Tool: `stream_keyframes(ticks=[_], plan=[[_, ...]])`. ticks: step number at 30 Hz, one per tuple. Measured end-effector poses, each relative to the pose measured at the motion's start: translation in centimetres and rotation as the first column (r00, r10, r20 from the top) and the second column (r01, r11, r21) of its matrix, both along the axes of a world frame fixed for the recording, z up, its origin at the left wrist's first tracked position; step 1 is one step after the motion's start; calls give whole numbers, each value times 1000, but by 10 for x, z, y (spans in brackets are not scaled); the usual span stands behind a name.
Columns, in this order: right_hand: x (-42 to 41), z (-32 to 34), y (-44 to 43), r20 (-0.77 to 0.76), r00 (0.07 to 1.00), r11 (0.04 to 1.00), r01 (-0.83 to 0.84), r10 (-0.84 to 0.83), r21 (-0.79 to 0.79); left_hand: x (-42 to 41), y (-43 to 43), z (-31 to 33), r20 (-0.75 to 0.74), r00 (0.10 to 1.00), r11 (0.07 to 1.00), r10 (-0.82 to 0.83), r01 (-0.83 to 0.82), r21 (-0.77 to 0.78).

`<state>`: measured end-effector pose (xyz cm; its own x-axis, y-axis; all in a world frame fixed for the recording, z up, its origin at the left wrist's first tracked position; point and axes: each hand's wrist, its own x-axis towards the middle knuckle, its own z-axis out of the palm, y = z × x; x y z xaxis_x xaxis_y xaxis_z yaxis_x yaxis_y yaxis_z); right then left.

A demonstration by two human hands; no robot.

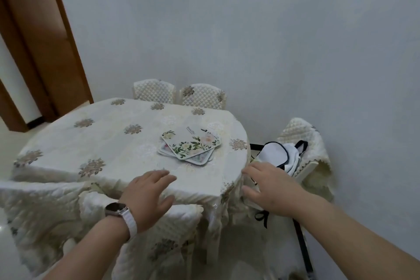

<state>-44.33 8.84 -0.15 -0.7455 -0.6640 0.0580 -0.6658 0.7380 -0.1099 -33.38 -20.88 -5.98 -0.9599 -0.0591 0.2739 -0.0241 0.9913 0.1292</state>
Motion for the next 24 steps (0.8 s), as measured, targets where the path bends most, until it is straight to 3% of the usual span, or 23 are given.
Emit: stream_keyframes(ticks=[9, 24], plan=[[-96, -28, -17, 16, 1000, 1000, -24, 24, 7, -79, -18, -14, 66, 998, 999, 6, -4, -33], [-349, -68, -25, 124, 963, 971, -238, 240, -27, -260, -2, -29, 157, 949, 960, 272, -256, -118]])
